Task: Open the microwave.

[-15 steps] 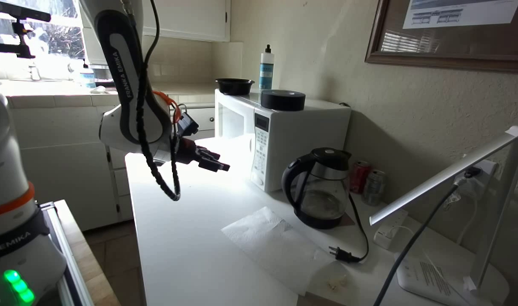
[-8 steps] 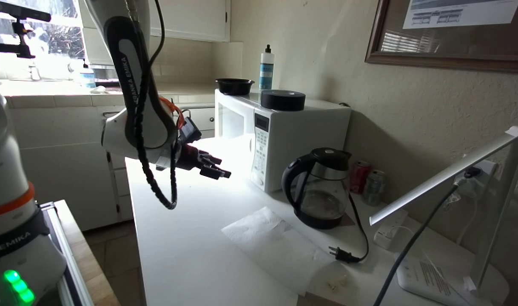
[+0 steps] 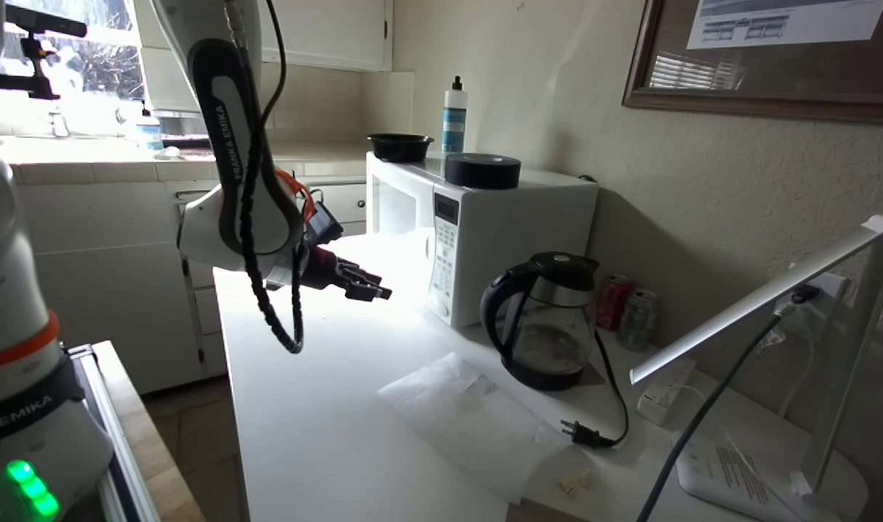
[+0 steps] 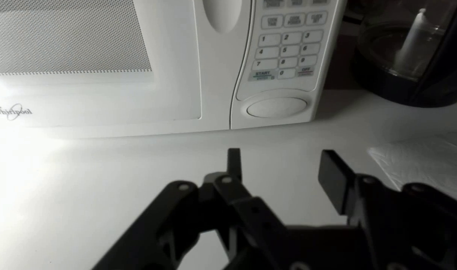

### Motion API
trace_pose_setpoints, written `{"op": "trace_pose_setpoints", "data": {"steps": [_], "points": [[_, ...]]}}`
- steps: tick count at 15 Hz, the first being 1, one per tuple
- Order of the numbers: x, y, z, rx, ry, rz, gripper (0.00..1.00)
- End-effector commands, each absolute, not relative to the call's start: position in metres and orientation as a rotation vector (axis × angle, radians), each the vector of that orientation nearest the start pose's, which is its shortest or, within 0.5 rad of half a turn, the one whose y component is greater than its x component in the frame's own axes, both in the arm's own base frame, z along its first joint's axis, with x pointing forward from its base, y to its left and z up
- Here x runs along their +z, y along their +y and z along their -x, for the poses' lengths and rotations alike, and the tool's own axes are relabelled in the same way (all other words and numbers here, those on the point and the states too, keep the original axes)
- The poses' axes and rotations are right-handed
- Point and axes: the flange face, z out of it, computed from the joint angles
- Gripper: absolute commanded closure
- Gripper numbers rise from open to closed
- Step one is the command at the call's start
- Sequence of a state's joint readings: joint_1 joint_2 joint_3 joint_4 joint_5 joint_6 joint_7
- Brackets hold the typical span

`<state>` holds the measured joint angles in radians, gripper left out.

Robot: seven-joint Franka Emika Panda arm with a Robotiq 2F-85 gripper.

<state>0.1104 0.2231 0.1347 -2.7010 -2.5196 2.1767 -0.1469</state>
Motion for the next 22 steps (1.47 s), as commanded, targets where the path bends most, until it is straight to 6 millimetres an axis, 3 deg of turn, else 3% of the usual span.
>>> {"op": "trace_pose_setpoints", "data": {"steps": [1, 5, 9, 15, 16, 21, 22], "points": [[0.133, 0.081, -0.373, -0.159, 2.010, -0.332, 0.74], [0.126, 0.080, -0.383, -0.164, 2.029, -0.351, 0.99], [0.119, 0.080, -0.396, -0.166, 2.046, -0.361, 1.00], [0.111, 0.047, -0.409, -0.210, 2.071, -0.463, 1.00], [0.118, 0.057, -0.405, -0.198, 2.044, -0.429, 0.99], [0.114, 0.046, -0.409, -0.216, 2.049, -0.459, 1.00], [0.116, 0.058, -0.411, -0.202, 2.049, -0.421, 1.00]]}}
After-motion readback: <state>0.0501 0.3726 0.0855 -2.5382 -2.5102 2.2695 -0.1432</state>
